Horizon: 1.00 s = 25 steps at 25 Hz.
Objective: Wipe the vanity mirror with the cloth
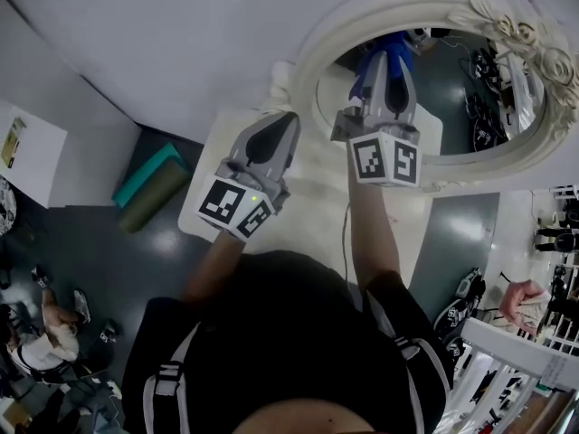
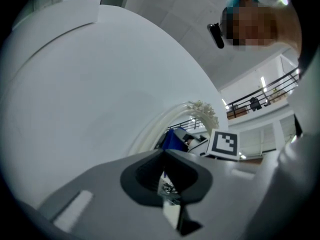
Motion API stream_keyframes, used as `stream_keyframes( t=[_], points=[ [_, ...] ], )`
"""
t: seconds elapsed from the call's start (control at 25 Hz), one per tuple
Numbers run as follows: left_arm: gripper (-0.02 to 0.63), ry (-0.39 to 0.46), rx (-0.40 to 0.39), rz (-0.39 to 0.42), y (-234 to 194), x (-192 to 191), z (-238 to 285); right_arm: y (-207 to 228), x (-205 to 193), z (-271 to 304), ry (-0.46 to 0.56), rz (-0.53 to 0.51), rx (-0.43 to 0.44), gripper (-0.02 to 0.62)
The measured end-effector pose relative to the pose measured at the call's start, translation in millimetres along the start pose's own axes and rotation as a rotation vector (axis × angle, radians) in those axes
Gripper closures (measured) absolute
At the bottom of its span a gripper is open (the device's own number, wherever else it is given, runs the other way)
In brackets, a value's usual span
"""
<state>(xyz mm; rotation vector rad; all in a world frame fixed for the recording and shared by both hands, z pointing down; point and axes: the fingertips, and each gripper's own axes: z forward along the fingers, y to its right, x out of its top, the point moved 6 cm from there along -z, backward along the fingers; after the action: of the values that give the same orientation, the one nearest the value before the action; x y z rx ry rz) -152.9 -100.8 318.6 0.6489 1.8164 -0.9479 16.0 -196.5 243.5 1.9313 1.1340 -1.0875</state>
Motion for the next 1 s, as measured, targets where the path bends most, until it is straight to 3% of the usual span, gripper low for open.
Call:
stream_keyframes(
  t=[0.16,0.44,0.84,1.0],
  points=[
    [0.597,-0.002,0.015,0.0,-2.9,-0.4,-7.1,-3.0,-7.3,-1.0,0.064,0.115,0.031,0.551],
    [0.597,-0.006,0.026,-0.003,1.1,-3.5,-14.1,-12.3,-19.5,3.7,0.076,0.221,0.137,0.551],
    [0.597,-0.009,0.06,0.004,9.8,-3.8,-26.6,-14.0,-36.3,4.2,0.112,0.488,0.271,0.551],
    [0.597,-0.021,0.051,-0.002,17.4,-7.7,-26.5,-15.4,-36.0,-5.8,0.08,0.5,0.315,0.549]
  ],
)
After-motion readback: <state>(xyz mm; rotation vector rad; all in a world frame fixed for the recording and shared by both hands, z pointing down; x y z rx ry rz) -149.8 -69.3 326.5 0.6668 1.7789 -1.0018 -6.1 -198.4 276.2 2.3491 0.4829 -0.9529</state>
